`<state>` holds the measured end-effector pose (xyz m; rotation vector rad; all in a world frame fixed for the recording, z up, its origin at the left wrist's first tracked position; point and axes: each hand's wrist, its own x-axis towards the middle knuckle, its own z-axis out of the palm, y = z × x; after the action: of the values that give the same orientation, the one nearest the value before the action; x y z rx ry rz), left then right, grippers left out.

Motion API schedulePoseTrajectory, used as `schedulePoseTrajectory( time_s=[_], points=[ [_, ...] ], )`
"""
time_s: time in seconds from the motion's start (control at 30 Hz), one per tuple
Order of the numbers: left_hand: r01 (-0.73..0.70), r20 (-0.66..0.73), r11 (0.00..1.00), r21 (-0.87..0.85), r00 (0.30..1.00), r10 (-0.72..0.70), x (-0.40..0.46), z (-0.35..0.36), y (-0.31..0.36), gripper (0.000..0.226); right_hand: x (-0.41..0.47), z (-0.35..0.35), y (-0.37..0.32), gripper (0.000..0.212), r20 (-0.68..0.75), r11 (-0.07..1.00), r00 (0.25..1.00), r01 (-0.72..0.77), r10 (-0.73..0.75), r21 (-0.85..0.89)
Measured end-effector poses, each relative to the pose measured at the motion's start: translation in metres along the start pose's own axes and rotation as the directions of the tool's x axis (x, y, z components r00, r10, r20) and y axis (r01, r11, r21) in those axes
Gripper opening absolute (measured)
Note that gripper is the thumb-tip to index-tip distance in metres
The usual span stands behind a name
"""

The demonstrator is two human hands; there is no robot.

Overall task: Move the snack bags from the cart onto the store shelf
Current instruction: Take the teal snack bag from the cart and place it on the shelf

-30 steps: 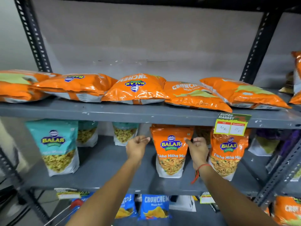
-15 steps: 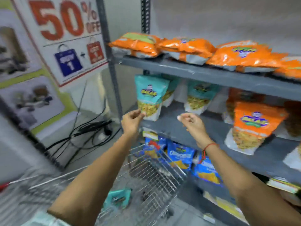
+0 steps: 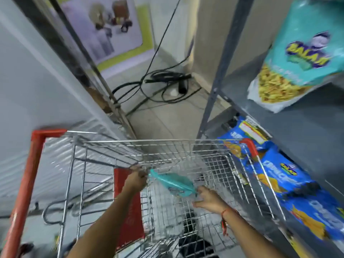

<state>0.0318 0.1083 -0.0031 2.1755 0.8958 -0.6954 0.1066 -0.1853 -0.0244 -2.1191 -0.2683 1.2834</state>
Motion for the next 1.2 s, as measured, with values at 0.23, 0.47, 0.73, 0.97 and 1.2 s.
schedulePoseTrajectory(
  time_s=[0.23, 0.47, 0.73, 0.97, 1.2],
  points=[
    [0.012, -0.065, 0.977, -0.215, 0.997, -0.027, 0.021, 0.041, 0.013, 0.031, 0.04, 0.016, -0.001, 0.027, -0.18, 0.99, 0.98, 0.103, -0.084, 0.098],
    [-0.063, -0.179, 0.985, -0.161, 0.983, 0.033, 0.017, 0.046, 0.037, 0.018, 0.035, 0.001, 0.001, 0.017, -0.376, 0.964, 0.926, 0.064, 0.039, 0.259],
    [-0.423, -0.135, 0.868, -0.26, 0.906, 0.401, -0.021, 0.017, 0.084, 0.037, -0.046, -0.027, -0.011, 0.044, -0.678, 0.917, 0.734, 0.247, 0.034, 0.314],
    [-0.766, -0.186, 0.557, -0.32, 0.628, 0.756, -0.108, -0.03, 0.191, 0.029, -0.2, -0.064, -0.049, 0.029, -0.918, 0.919, 0.395, 0.371, -0.024, 0.136],
    [-0.933, -0.236, 0.231, -0.277, 0.299, 0.925, -0.247, -0.069, 0.315, 0.037, -0.366, -0.118, -0.076, 0.03, -0.997, 0.936, 0.007, 0.345, -0.076, -0.069]
  ],
)
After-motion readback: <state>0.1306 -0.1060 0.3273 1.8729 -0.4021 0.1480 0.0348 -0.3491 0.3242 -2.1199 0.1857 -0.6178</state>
